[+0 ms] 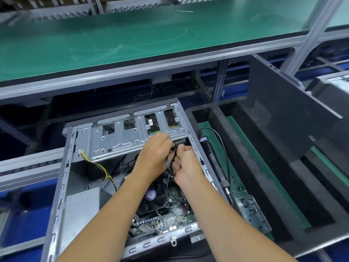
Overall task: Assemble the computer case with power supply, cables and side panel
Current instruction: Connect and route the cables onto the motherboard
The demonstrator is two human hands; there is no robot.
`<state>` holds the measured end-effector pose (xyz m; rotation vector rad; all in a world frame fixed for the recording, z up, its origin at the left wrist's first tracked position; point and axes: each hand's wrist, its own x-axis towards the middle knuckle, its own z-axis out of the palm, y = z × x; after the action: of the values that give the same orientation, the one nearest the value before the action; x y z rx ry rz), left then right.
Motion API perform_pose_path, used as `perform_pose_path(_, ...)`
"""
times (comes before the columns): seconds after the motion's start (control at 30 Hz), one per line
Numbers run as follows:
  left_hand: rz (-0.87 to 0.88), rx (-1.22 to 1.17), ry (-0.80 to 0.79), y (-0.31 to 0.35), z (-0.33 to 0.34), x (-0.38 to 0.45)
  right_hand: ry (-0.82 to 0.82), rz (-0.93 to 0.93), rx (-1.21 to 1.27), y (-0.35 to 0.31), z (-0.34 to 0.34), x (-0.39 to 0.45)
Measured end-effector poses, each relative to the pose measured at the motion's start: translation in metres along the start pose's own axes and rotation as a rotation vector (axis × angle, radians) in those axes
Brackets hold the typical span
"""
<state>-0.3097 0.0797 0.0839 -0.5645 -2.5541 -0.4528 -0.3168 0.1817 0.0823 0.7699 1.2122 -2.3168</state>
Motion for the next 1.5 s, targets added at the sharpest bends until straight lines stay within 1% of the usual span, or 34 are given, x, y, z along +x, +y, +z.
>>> perform_pose_path(0.13, 0.008, 0.07, -0.009, 0.002, 0.001, 0.003, 0.009, -0.005, -0.04, -0.001, -0.001, -0.002)
perform_pose_path(0.27, -0.039, 0.148, -0.027, 0.006, 0.002, 0.004, 0.03, 0.003, -0.031, -0.006, 0.002, -0.009)
perform_pose_path(0.4, -0.021, 0.207, -0.037, 0.008, 0.003, 0.002, 0.069, 0.0, -0.124, -0.006, 0.001, -0.014)
perform_pose_path(0.47, -0.018, 0.216, -0.033, 0.007, 0.003, 0.001, 0.075, -0.028, -0.19, -0.006, 0.0, -0.014)
perform_pose_path(0.57, 0.016, 0.208, -0.019, 0.002, 0.004, 0.001, 0.115, -0.105, -0.364, -0.002, 0.001, -0.011)
perform_pose_path(0.67, 0.057, 0.175, -0.002, -0.004, 0.005, -0.002, 0.095, -0.197, -0.433, 0.001, 0.003, -0.011)
perform_pose_path(0.73, 0.056, 0.153, 0.017, -0.007, 0.005, -0.002, 0.066, -0.2, -0.389, 0.003, 0.003, -0.012)
perform_pose_path(0.87, 0.067, 0.136, 0.077, -0.009, 0.006, 0.0, 0.054, -0.097, -0.299, 0.004, -0.001, -0.012)
perform_pose_path(1.03, 0.062, 0.153, 0.067, -0.013, 0.006, 0.001, 0.046, 0.014, -0.315, -0.001, -0.004, -0.009)
perform_pose_path(1.17, 0.036, 0.162, 0.024, -0.014, 0.004, 0.0, 0.076, 0.027, -0.314, -0.001, -0.004, -0.009)
perform_pose_path(1.27, 0.023, 0.154, -0.012, -0.014, 0.002, 0.003, 0.079, 0.005, -0.285, 0.0, -0.003, -0.01)
perform_pose_path(1.33, -0.003, 0.114, -0.052, -0.013, 0.001, 0.004, 0.1, -0.028, -0.272, 0.001, -0.002, -0.01)
perform_pose_path(1.37, -0.041, 0.056, -0.069, -0.013, 0.0, 0.002, 0.113, -0.044, -0.254, 0.003, -0.001, -0.01)
perform_pose_path(1.43, -0.183, -0.109, -0.061, -0.017, -0.004, -0.003, 0.132, -0.076, -0.214, 0.005, 0.002, -0.011)
perform_pose_path(1.5, -0.308, -0.175, -0.007, -0.019, -0.008, -0.006, 0.152, -0.109, -0.195, 0.007, 0.003, -0.011)
